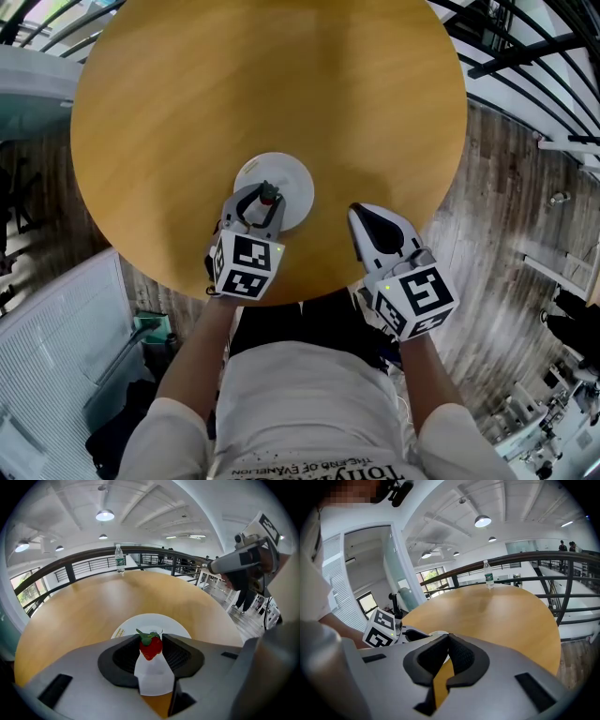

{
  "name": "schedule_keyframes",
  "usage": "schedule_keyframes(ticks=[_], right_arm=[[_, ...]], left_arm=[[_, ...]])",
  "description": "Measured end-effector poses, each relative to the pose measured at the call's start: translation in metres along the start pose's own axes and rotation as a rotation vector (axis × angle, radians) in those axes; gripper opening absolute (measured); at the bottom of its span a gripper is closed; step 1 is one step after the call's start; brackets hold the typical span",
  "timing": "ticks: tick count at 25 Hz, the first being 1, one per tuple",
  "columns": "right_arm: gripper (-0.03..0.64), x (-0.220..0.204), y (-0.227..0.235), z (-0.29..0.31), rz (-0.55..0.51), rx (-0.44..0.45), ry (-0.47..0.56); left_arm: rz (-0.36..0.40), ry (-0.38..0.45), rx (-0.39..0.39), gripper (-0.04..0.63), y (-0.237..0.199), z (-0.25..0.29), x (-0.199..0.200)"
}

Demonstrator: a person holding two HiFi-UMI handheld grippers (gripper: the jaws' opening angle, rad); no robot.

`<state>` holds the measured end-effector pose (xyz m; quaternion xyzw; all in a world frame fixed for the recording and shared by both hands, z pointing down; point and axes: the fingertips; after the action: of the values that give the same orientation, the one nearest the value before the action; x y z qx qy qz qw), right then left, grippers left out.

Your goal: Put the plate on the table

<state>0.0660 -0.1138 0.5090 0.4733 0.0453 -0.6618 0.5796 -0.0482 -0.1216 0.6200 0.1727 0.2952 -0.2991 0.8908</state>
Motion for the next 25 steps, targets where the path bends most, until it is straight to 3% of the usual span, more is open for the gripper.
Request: schedule_keyframes(ticks=[25], right_arm=[[0.020,-0.003,0.006,-0.001,0.020,-0.001,-0.007]], left_arm=[[-0.010,-0.035,-0.018,0.178,0.000,0.015,-0.007]])
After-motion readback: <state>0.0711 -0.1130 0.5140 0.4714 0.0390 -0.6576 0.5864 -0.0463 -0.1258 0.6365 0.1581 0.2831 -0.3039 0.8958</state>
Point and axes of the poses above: the fingertips, and each gripper's own axes: z forward along the fingers, y to its right, x out of its top, and after that the axes turned 15 degrees about z, right-handed
